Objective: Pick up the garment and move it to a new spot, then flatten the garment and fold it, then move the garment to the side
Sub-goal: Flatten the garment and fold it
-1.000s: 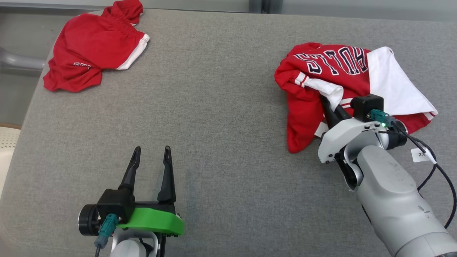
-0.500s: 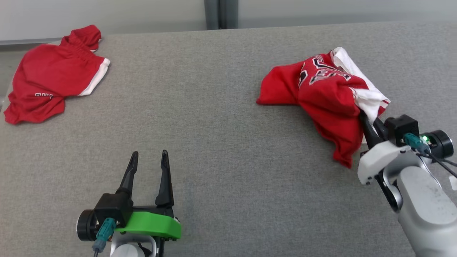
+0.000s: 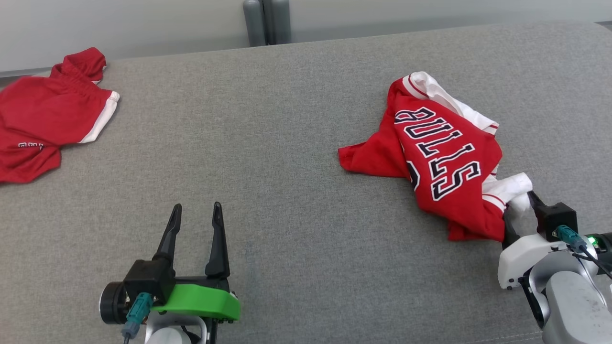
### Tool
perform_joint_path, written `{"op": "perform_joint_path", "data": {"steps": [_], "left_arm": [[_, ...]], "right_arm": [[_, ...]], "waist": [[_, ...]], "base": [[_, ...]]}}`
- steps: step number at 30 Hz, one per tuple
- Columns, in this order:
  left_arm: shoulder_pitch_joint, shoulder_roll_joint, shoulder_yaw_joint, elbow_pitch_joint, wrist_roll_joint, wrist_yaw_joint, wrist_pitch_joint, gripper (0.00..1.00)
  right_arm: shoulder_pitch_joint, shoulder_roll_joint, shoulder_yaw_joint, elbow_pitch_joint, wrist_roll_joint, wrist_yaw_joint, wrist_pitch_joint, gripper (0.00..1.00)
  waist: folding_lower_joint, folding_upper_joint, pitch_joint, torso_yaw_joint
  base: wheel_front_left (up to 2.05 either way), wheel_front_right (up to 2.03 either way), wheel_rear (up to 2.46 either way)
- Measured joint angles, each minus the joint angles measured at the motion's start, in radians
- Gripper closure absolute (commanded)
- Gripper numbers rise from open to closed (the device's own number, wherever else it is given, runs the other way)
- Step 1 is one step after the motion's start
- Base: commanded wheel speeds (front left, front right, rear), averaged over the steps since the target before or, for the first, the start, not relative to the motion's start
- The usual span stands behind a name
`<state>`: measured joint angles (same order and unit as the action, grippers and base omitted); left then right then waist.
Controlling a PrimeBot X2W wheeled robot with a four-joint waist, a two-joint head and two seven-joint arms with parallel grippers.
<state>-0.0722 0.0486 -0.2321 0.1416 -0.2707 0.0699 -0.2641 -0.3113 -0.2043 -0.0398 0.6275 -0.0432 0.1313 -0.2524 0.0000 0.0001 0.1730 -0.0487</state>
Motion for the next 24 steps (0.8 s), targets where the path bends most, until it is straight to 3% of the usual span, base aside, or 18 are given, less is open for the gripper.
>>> {"op": "perform_joint_path", "data": {"steps": [6, 10, 18, 24], "left_arm": [[0.0, 0.0, 0.006, 0.003, 0.001, -0.003, 0.0, 0.0], [0.001, 0.0, 0.007, 0.002, 0.003, -0.003, 0.0, 0.0], [0.023, 0.0, 0.005, 0.003, 0.003, -0.003, 0.0, 0.0], [0.028, 0.0, -0.008, 0.009, 0.0, -0.004, 0.0, 0.0]], "right_arm": [[0.021, -0.002, -0.059, 0.001, -0.021, 0.0, -0.002, 0.0], [0.061, 0.002, -0.08, -0.065, 0.002, 0.0, -0.005, 0.0], [0.18, 0.026, -0.078, -0.362, 0.046, 0.0, -0.004, 0.0], [0.24, 0.046, 0.061, -0.522, 0.11, 0.0, 0.108, 0.0]], "waist": [[0.0, 0.0, -0.007, -0.011], [0.0, 0.0, -0.015, -0.018], [0.0, 0.0, -0.043, -0.028], [0.0, 0.0, -0.063, -0.024]], "base": [[0.0, 0.0, 0.0], [0.0, 0.0, 0.0], [0.0, 0.0, 0.0], [0.0, 0.0, 0.0]]}}
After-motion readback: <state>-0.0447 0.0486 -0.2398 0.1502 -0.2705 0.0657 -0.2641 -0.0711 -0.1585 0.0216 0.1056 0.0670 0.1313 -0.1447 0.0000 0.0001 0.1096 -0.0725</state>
